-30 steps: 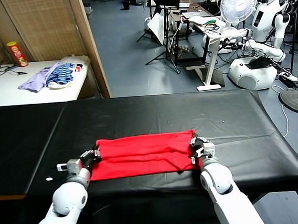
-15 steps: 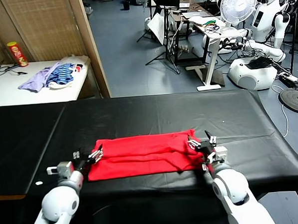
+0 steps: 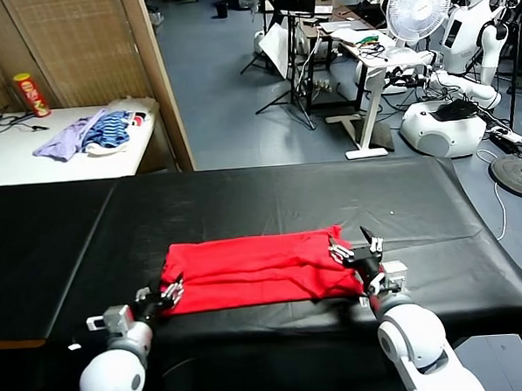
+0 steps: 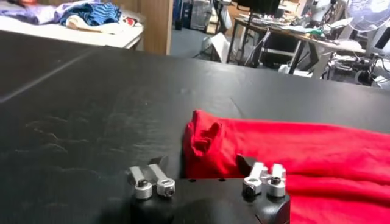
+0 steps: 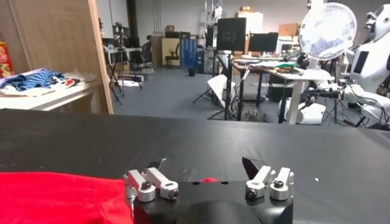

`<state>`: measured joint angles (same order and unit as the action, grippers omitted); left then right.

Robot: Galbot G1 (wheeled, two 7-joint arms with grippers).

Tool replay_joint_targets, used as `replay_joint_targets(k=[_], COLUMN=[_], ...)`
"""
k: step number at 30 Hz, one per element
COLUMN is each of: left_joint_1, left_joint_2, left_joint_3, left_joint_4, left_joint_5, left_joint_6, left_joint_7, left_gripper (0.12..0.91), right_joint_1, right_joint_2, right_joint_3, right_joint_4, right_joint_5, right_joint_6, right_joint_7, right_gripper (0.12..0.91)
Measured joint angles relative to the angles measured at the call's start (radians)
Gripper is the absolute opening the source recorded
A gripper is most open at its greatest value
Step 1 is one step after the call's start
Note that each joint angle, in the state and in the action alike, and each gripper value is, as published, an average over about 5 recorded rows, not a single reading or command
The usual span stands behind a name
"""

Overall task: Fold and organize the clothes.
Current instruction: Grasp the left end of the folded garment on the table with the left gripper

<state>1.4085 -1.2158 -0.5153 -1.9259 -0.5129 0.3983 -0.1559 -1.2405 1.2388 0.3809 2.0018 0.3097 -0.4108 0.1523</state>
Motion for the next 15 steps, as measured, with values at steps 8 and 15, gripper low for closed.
replay_joint_targets(k=[8,15], left_joint_1=[-0.002,0.028], left_joint_2=[0.016,0.180], left_joint_3=[-0.008,-0.092], left_joint_4=[0.006,0.031], left_joint_5=[0.154,0.349], left_joint_6=[0.000,-0.040], left_joint_7=[-0.013,0.012], left_gripper=[0.148,0.161], right_joint_1=[-0.017,-0.045], right_joint_2=[0.009,0.015], right_joint_3=[0.020,0.032], right_joint_4=[0.030,0.071], right_joint_5=[-0.017,-0.020], right_joint_6=[-0.031,-0.045], right_joint_7=[0.020,0.023], right_gripper=[0.798,0.798])
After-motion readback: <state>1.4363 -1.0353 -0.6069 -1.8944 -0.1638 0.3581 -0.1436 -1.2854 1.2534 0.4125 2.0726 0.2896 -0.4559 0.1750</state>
